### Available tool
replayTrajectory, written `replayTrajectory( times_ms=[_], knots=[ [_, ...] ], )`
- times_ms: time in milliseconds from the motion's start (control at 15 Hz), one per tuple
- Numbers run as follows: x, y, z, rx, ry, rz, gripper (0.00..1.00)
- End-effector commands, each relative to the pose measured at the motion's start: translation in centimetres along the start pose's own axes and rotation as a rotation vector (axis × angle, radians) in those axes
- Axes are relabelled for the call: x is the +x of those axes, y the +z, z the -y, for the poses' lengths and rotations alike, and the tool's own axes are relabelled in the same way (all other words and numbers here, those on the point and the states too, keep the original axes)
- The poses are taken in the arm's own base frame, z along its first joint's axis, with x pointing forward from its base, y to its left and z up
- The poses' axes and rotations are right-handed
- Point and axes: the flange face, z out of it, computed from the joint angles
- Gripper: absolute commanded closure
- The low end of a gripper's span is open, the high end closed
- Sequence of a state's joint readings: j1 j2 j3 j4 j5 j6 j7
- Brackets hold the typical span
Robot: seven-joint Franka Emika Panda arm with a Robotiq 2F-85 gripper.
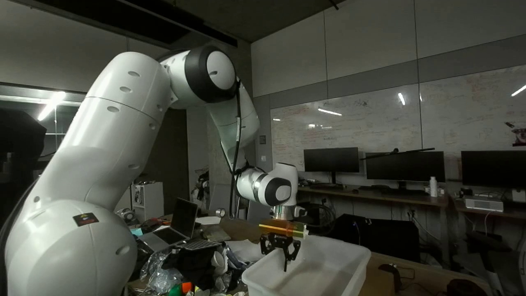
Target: Pick up the fabrics from the plastic dish and put them on the table. Pick up the plastic dish from the box and put it on the table.
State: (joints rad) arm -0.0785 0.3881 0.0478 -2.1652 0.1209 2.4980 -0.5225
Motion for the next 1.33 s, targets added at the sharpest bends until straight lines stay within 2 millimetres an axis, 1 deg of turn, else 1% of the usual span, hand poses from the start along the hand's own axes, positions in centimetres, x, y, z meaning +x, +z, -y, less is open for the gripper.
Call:
replayTrajectory(
  times_ms=[0, 67, 133, 200, 267, 333, 400, 533, 600, 867, 1000, 1067, 1133, 1267],
  knots=[
    [0.0, -0.8, -0.2, -0.026, 0.007, -0.016, 0.81],
    [0.0, -0.9, -0.1, -0.029, 0.008, -0.017, 0.87],
    [0.0, -1.2, -0.1, -0.035, 0.009, -0.02, 0.95],
    [0.1, -1.6, -0.1, -0.041, 0.01, -0.024, 0.97],
    [0.0, -2.2, 0.0, -0.038, 0.018, -0.032, 1.0],
    [0.1, -2.8, 0.0, -0.044, 0.024, -0.043, 0.97],
    [0.1, -3.5, 0.1, -0.048, 0.027, -0.058, 1.0],
    [0.3, -5.0, 0.3, -0.059, 0.027, -0.085, 0.99],
    [0.4, -5.8, 0.4, -0.064, 0.026, -0.099, 1.0],
    [0.5, -7.6, 0.8, -0.093, 0.022, -0.137, 0.99],
    [0.6, -8.9, 1.1, -0.119, 0.018, -0.172, 0.99],
    [0.6, -9.6, 1.3, -0.134, 0.015, -0.194, 0.99],
    [0.5, -9.9, 1.7, -0.156, 0.007, -0.213, 0.99],
    [0.5, -11.4, 2.5, -0.2, -0.007, -0.258, 0.99]
  ],
)
